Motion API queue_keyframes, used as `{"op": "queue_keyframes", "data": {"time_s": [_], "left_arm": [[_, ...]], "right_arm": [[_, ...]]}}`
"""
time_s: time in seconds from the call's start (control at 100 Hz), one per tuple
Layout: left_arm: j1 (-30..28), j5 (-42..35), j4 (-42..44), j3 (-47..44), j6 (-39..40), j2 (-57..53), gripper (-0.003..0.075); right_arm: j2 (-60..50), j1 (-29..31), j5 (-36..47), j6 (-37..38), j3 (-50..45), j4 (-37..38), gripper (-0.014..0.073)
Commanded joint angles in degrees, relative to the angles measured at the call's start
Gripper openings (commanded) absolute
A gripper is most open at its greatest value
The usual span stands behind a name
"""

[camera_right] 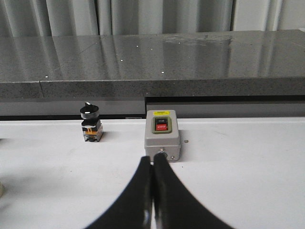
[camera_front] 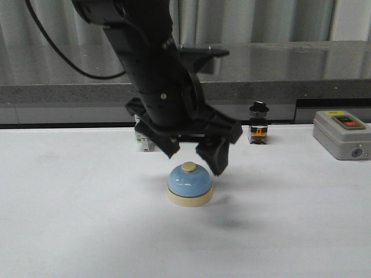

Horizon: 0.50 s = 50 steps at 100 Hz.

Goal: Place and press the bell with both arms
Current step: 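Lower the bell onto the table and open the left gripper, then raise the left gripper away from the bell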

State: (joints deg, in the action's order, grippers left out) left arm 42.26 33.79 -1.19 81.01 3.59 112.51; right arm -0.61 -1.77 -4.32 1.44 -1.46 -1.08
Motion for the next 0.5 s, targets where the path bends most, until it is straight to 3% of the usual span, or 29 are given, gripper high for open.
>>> {"op": "queue_keyframes", "data": {"time_s": [0.0,0.2,0.49], "left_arm": [[0.26,-2.84,-0.69,1.70,0.12,-7.72,0.0581],[-3.08,-5.35,-0.69,1.39,0.92,-16.60,0.0580],[-14.28,-9.28,-1.40,-6.88,1.97,-31.11,0.0577]], "right_arm": [[-0.99,0.31,4.80,-0.08,0.77,0.35,-0.0060],[-0.99,0.31,4.80,-0.08,0.77,0.35,-0.0060],[-0.99,0.31,4.80,-0.08,0.77,0.35,-0.0060]]}}
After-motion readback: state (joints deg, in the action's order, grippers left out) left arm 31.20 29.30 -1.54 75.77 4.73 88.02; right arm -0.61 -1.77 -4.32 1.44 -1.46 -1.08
